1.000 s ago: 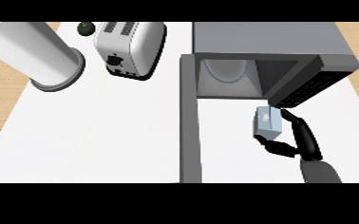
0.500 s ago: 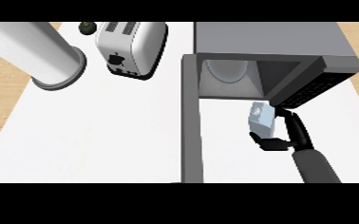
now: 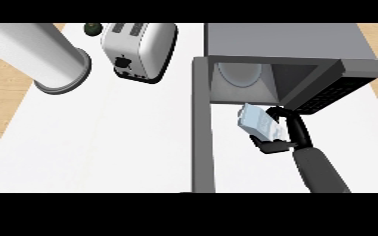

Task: Pick up the milk, place it into the microwave and close the microwave

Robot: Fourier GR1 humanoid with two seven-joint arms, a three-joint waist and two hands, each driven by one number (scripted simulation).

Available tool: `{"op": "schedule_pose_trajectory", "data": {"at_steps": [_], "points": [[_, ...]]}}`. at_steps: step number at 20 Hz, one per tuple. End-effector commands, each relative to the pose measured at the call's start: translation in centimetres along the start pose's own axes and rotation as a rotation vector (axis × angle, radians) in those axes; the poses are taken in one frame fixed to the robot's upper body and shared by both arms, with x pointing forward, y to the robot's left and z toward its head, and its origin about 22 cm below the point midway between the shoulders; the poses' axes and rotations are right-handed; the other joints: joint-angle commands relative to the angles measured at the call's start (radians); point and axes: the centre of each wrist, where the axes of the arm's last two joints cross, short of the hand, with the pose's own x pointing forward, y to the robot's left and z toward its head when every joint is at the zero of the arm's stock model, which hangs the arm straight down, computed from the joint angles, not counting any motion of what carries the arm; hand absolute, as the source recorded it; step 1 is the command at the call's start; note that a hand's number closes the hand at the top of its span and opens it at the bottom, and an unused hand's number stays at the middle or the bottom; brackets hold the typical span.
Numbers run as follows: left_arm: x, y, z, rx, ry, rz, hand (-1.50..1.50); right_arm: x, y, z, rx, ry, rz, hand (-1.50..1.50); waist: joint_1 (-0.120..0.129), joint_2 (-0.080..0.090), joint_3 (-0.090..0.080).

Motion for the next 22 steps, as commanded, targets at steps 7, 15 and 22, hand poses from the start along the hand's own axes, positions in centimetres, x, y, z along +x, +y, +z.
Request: {"op": "schedule_pose_trajectory", "data": {"at_steps": [7, 15, 22], "points": [[0.5, 1.2, 1.5, 0.014, 0.01, 0.002, -1.5, 2.8, 2.3, -3.8, 0.108, -0.196, -0.208, 1.5, -0.018, -0.01, 0.002], [-0.1, 2.0, 0.9, 0.028, 0.028, -0.009, -1.5, 7.8, 2.7, -9.0, -0.023, -0.194, -0.056, 1.5, -0.026, -0.008, 0.001], [1.0, 2.3, 0.6, 0.038, 0.037, -0.004, -1.5, 11.3, 0.0, -13.4, 0.003, -0.12, -0.053, 1.5, -0.022, -0.006, 0.002]]}}
